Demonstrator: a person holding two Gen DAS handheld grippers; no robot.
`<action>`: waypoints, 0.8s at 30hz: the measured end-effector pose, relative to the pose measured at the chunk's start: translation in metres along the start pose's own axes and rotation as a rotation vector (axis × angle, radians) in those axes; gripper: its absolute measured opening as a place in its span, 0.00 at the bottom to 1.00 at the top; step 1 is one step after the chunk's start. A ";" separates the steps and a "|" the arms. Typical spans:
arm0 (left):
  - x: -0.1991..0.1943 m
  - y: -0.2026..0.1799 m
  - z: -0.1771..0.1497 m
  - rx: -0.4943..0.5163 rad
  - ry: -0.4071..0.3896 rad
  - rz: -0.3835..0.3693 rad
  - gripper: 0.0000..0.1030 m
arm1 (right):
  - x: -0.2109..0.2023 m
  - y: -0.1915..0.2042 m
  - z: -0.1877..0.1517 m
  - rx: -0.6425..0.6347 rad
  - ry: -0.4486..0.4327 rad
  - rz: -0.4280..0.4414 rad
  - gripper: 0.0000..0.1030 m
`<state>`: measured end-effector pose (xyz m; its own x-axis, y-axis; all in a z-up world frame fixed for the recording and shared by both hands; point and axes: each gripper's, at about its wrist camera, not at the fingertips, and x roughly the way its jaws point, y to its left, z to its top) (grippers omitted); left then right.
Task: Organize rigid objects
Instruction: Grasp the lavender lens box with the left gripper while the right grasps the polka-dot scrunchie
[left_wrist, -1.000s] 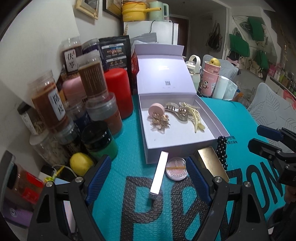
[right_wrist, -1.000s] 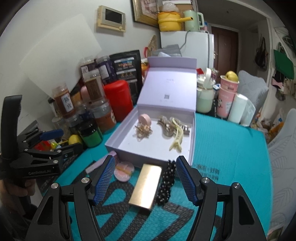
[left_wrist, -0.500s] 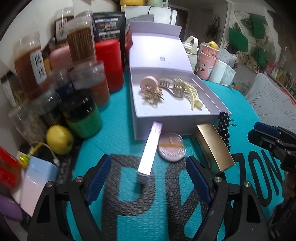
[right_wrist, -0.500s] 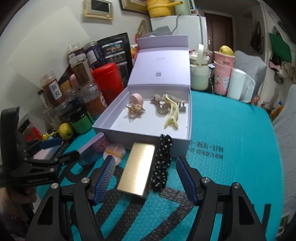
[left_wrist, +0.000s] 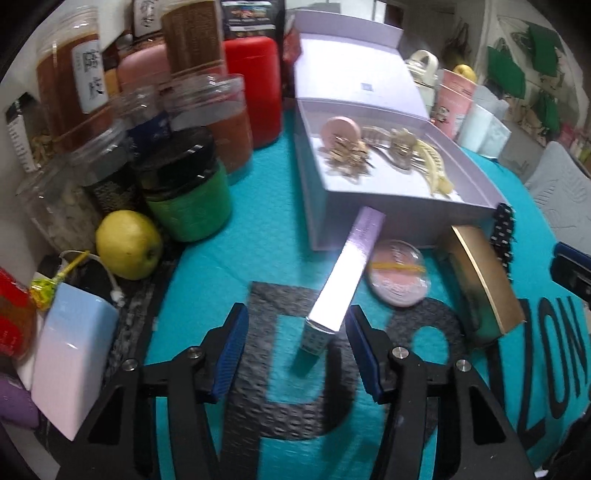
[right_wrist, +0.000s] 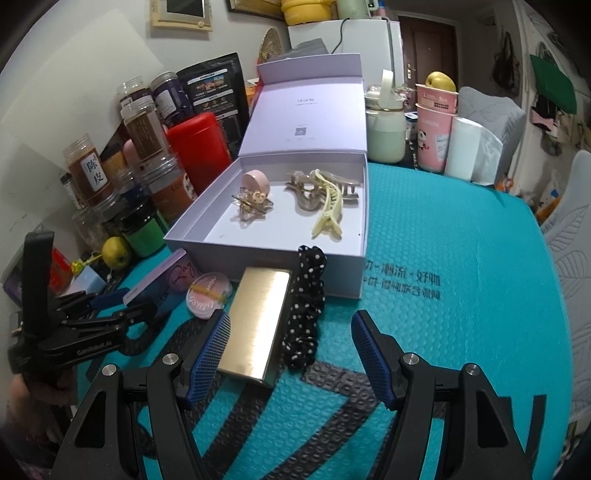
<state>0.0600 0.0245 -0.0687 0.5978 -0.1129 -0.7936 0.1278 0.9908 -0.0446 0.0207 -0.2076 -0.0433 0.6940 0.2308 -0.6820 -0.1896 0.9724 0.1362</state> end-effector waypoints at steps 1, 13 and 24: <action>-0.001 0.003 0.001 -0.002 -0.007 0.016 0.53 | 0.001 0.001 0.001 -0.006 0.001 0.003 0.67; 0.007 0.029 0.021 -0.075 -0.056 0.080 0.53 | 0.012 0.009 0.005 -0.025 0.020 0.017 0.67; 0.013 0.009 0.025 -0.048 -0.059 -0.090 0.54 | 0.021 -0.002 0.009 0.015 0.039 0.017 0.67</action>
<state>0.0883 0.0301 -0.0646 0.6315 -0.2047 -0.7479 0.1460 0.9787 -0.1446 0.0417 -0.2043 -0.0510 0.6632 0.2465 -0.7067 -0.1908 0.9687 0.1588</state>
